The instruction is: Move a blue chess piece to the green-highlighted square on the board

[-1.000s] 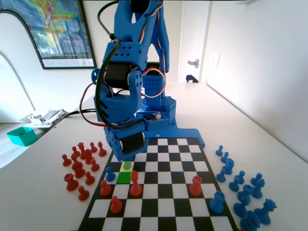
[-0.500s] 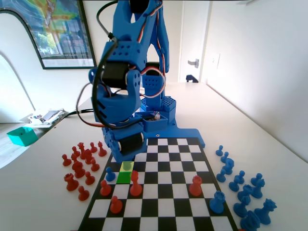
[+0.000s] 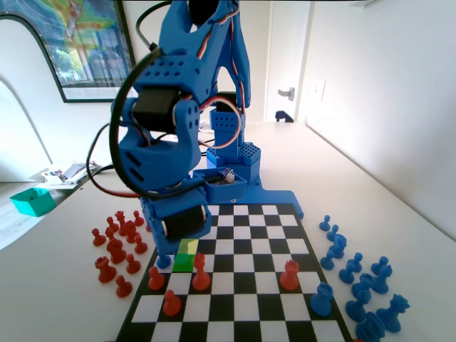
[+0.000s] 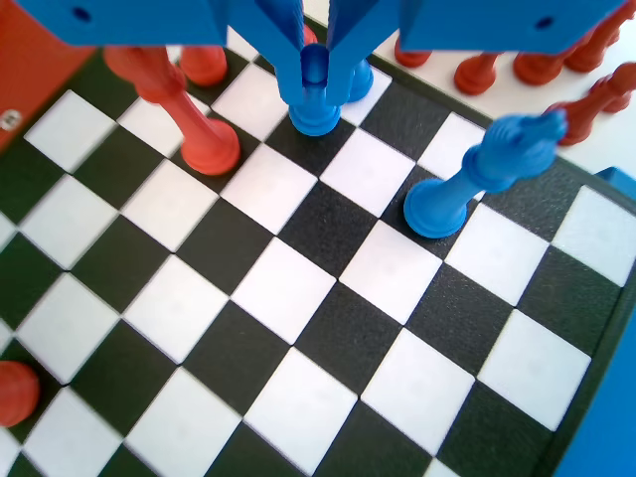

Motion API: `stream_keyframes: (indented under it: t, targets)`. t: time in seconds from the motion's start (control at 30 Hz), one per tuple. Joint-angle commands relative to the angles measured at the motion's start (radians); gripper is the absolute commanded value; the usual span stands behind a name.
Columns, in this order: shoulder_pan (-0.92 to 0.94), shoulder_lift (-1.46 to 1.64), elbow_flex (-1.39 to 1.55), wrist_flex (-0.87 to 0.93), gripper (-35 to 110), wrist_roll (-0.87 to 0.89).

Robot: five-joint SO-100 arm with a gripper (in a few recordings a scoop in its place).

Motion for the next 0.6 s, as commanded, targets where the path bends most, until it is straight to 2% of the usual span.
stream_keyframes:
  t: [0.0, 0.57]
  targets:
    - [-0.002, 0.012, -0.055, 0.009, 1, -0.005]
    - [-0.023, 0.006, -0.02, -0.018, 12, -0.028]
